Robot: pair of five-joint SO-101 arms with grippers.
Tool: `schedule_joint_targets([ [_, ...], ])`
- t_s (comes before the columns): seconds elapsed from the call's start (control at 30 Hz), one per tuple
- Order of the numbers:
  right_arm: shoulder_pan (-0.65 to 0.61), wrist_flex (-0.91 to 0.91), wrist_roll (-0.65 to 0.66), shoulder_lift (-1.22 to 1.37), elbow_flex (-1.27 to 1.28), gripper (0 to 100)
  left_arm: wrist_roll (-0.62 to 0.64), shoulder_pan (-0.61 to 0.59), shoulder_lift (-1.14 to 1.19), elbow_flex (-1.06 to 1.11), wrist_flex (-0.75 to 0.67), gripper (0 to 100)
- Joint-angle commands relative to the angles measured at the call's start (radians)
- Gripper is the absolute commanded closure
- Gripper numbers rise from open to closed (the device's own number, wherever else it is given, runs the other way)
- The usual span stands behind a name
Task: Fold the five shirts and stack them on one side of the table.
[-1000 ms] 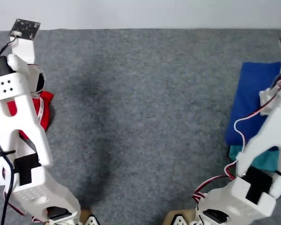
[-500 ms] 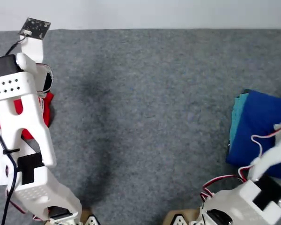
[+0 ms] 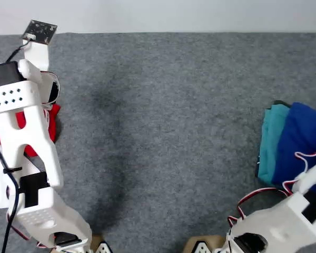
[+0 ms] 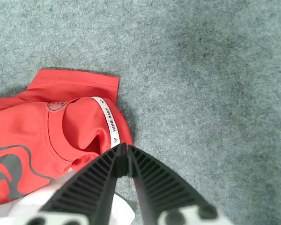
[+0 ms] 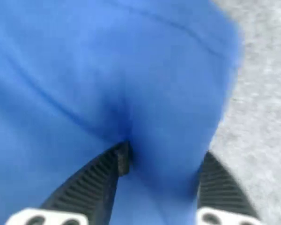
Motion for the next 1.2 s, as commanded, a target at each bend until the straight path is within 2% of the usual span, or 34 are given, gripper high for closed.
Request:
schedule_joint_targets([
  [0.0,-0.025,0.137,-0.074,-0.013,-0.198,70.1,0.008,0.006,-0.014,-0.012,0.023,100],
  [0.17,-0.114,0.429,-0.129,-0.013,-0.405,70.2,0.003,0.006,-0.012,-0.012,0.023,100],
  [0.3,-0.179,0.621,-0.133,-0.001,-0.462,71.6,0.003,0.006,-0.012,-0.012,0.023,100],
  [0.37,-0.200,0.628,-0.133,0.019,-0.445,78.0,0.003,0.006,-0.012,-0.012,0.020,100],
  [0.5,-0.231,0.598,-0.144,0.128,-0.434,98.0,0.003,0.006,-0.008,-0.012,0.018,100],
  [0.53,-0.232,0.575,-0.169,0.165,-0.434,99.5,0.003,0.006,-0.006,-0.012,0.018,100],
  [0.67,-0.254,0.479,-0.275,0.321,-0.434,95.7,0.003,0.006,-0.005,-0.008,0.018,100],
  [0.8,-0.325,0.522,-0.285,0.403,-0.436,95.7,0.003,0.006,-0.005,-0.007,0.018,100],
  [1.0,-0.367,0.582,-0.282,0.294,-0.437,95.7,0.002,0.006,-0.005,-0.007,0.017,100],
  [1.17,-0.326,0.470,-0.282,0.140,-0.437,95.6,0.002,0.006,-0.005,-0.007,0.017,100],
])
